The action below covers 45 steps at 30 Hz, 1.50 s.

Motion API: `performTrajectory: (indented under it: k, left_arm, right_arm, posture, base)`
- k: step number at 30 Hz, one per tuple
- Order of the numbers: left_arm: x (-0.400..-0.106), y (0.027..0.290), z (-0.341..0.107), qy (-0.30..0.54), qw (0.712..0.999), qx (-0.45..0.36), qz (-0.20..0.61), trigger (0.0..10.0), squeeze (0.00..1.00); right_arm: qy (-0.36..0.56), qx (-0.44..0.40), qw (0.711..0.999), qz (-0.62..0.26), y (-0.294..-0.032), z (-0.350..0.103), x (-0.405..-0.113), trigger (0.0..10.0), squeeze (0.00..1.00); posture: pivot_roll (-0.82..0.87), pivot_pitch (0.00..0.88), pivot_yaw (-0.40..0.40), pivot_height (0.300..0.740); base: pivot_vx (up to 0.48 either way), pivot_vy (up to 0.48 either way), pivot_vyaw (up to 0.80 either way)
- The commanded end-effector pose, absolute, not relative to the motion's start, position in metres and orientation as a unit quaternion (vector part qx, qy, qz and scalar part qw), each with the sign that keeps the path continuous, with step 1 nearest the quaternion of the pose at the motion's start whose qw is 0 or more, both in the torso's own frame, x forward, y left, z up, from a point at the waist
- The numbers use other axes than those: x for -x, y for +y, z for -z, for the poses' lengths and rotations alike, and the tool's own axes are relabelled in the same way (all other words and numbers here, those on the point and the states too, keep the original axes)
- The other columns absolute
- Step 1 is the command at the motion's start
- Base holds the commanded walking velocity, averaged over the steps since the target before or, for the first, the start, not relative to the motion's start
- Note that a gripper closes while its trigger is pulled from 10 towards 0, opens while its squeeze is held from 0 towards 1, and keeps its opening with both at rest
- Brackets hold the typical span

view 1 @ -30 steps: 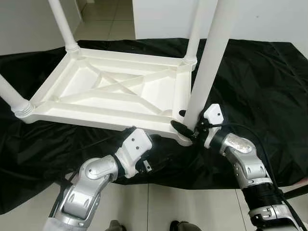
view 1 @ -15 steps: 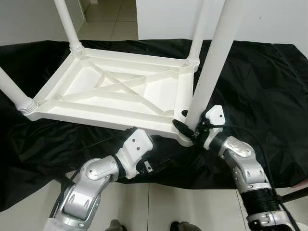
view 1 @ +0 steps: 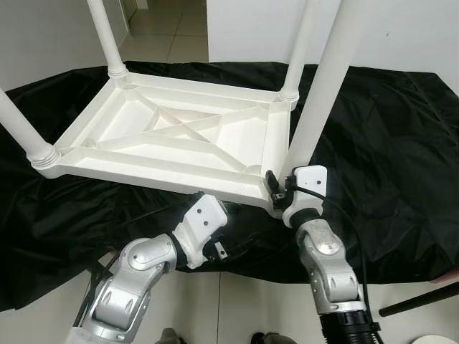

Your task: Building children table

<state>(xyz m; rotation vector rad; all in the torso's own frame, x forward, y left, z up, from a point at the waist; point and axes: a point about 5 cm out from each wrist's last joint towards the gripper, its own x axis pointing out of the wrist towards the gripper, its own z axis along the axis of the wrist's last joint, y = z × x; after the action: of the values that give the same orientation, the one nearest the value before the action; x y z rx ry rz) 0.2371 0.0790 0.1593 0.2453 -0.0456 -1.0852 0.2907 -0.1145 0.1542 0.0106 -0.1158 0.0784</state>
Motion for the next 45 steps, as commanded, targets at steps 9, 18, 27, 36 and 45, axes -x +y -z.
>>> performTrajectory:
  k: [9,18,27,36,45]
  left_arm:
    - [-0.238,0.079,-0.161,-0.026,0.863,-0.117,0.491,10.0,0.00]
    - [-0.239,0.081,-0.162,-0.028,0.864,-0.120,0.487,10.0,0.00]
    - [-0.240,0.083,-0.162,-0.027,0.864,-0.123,0.487,10.0,0.00]
    - [-0.240,0.082,-0.164,-0.030,0.862,-0.126,0.491,10.0,0.00]
    - [-0.239,0.084,-0.164,-0.029,0.863,-0.127,0.488,10.0,0.00]
  right_arm:
    - [-0.047,-0.019,0.998,-0.022,-0.114,-0.152,-0.286,10.0,1.00]
    - [-0.062,-0.004,0.989,-0.131,-0.137,-0.153,-0.287,10.0,0.92]
    - [-0.061,0.047,0.961,-0.267,-0.142,-0.155,-0.294,10.0,0.00]
    - [-0.047,0.101,0.927,-0.357,-0.147,-0.155,-0.312,4.2,0.00]
    - [-0.032,0.094,0.918,-0.383,-0.151,-0.148,-0.314,0.0,0.00]
  posture:
    - [-0.05,0.091,0.022,0.740]
    - [-0.04,0.094,0.019,0.740]
    - [-0.03,0.093,0.030,0.740]
    - [-0.02,0.079,0.034,0.740]
    - [-0.01,0.081,0.031,0.740]
  base:
    - [0.000,0.000,0.00]
    - [0.000,0.000,0.00]
    - [0.000,0.000,0.00]
    - [0.000,0.000,0.00]
    - [0.000,0.000,0.00]
